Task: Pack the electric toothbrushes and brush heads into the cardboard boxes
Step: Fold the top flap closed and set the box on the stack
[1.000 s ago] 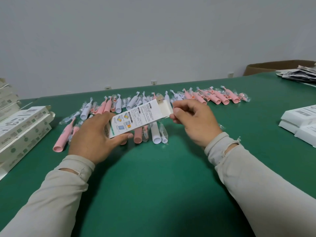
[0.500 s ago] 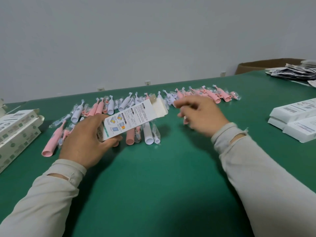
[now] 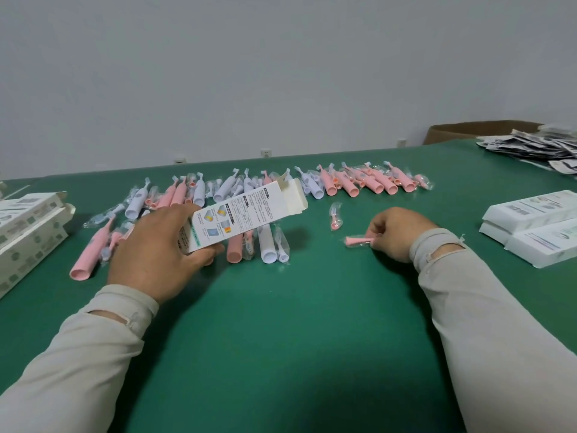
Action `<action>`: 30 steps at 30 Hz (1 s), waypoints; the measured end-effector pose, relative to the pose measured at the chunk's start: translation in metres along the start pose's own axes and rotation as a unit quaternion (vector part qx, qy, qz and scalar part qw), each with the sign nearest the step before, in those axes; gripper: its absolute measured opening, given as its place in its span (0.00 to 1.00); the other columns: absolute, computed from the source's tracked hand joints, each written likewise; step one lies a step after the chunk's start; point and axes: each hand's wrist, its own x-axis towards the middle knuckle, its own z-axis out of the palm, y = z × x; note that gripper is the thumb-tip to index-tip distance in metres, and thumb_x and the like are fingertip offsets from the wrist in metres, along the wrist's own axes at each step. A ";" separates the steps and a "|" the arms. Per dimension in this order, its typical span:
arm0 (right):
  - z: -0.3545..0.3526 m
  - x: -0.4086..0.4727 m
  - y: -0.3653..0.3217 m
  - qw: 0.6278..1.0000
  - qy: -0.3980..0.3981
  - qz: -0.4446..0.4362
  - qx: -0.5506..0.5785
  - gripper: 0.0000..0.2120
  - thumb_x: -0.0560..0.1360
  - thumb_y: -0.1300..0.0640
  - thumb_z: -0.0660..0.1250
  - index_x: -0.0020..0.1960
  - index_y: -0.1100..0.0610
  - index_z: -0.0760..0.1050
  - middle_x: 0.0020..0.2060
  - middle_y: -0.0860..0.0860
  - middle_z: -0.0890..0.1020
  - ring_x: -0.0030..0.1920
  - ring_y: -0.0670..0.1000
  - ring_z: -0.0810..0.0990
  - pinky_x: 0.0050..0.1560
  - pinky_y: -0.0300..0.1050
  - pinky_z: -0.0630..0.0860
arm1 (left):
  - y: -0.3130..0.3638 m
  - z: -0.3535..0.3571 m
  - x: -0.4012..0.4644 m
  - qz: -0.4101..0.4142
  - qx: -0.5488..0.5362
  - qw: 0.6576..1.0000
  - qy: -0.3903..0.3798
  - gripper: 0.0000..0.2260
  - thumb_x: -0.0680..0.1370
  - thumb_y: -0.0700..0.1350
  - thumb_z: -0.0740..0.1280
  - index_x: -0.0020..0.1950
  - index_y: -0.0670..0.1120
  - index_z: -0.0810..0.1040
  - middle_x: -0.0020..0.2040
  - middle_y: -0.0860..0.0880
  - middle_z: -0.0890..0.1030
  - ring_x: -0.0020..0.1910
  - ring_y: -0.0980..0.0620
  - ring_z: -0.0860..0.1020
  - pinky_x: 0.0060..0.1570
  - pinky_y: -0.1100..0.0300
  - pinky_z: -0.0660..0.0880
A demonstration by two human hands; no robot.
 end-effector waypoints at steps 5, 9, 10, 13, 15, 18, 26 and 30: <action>-0.001 -0.011 -0.027 0.879 0.094 -0.213 0.417 0.03 0.78 0.60 0.71 0.47 0.52 0.80 0.36 0.45 0.80 0.32 0.45 0.78 0.32 0.39 0.75 | -0.002 0.001 -0.001 0.000 0.032 0.999 0.005 0.28 0.70 0.60 0.75 0.67 0.57 0.73 0.57 0.54 0.78 0.55 0.50 0.73 0.52 0.45 0.76; 0.008 -0.015 -0.046 0.870 0.174 -0.256 0.384 0.04 0.77 0.59 0.71 0.45 0.51 0.79 0.36 0.48 0.78 0.33 0.48 0.75 0.35 0.44 0.76 | -0.003 0.001 0.000 -0.003 0.041 0.999 -0.003 0.29 0.70 0.61 0.75 0.68 0.57 0.72 0.60 0.54 0.77 0.58 0.50 0.73 0.54 0.45 0.76; 0.009 -0.015 -0.046 0.886 0.193 -0.259 0.334 0.05 0.77 0.58 0.71 0.44 0.50 0.80 0.35 0.46 0.79 0.34 0.48 0.74 0.39 0.43 0.76 | -0.003 0.001 0.000 -0.004 0.040 0.999 -0.006 0.29 0.70 0.61 0.74 0.69 0.57 0.72 0.61 0.54 0.77 0.58 0.50 0.73 0.55 0.45 0.75; 0.010 -0.018 -0.046 0.907 0.216 -0.263 0.249 0.04 0.77 0.57 0.70 0.45 0.49 0.81 0.38 0.44 0.78 0.39 0.45 0.74 0.43 0.40 0.72 | -0.002 0.001 -0.001 0.002 0.046 0.999 -0.005 0.30 0.71 0.60 0.75 0.70 0.57 0.71 0.62 0.55 0.77 0.59 0.51 0.72 0.55 0.45 0.75; 0.012 -0.020 -0.050 0.904 0.225 -0.276 0.235 0.03 0.77 0.56 0.70 0.46 0.50 0.81 0.40 0.43 0.76 0.41 0.41 0.73 0.44 0.35 0.68 | 0.000 0.002 -0.002 0.016 0.048 0.999 -0.005 0.29 0.71 0.59 0.75 0.70 0.56 0.72 0.62 0.55 0.77 0.60 0.51 0.72 0.55 0.47 0.75; 0.018 -0.024 -0.062 0.894 0.230 -0.270 0.272 0.03 0.77 0.55 0.70 0.47 0.48 0.82 0.43 0.42 0.74 0.44 0.40 0.73 0.45 0.27 0.67 | 0.006 0.004 -0.003 0.039 0.046 0.998 -0.011 0.28 0.70 0.57 0.75 0.69 0.56 0.73 0.63 0.55 0.77 0.60 0.51 0.73 0.54 0.49 0.74; 0.021 -0.029 -0.077 0.856 0.120 -0.157 0.477 0.04 0.77 0.62 0.70 0.46 0.53 0.79 0.33 0.46 0.83 0.28 0.42 0.74 0.34 0.39 0.72 | 0.013 0.007 -0.005 0.044 0.031 0.998 -0.016 0.30 0.70 0.58 0.76 0.69 0.55 0.73 0.62 0.55 0.77 0.60 0.51 0.73 0.53 0.47 0.76; 0.017 -0.026 -0.069 0.720 -0.128 -0.171 0.661 0.06 0.75 0.62 0.61 0.51 0.61 0.72 0.44 0.57 0.87 0.22 0.51 0.74 0.18 0.37 0.63 | 0.012 0.009 -0.004 0.046 0.017 0.999 -0.012 0.29 0.69 0.54 0.77 0.68 0.54 0.74 0.59 0.53 0.78 0.57 0.49 0.74 0.54 0.46 0.76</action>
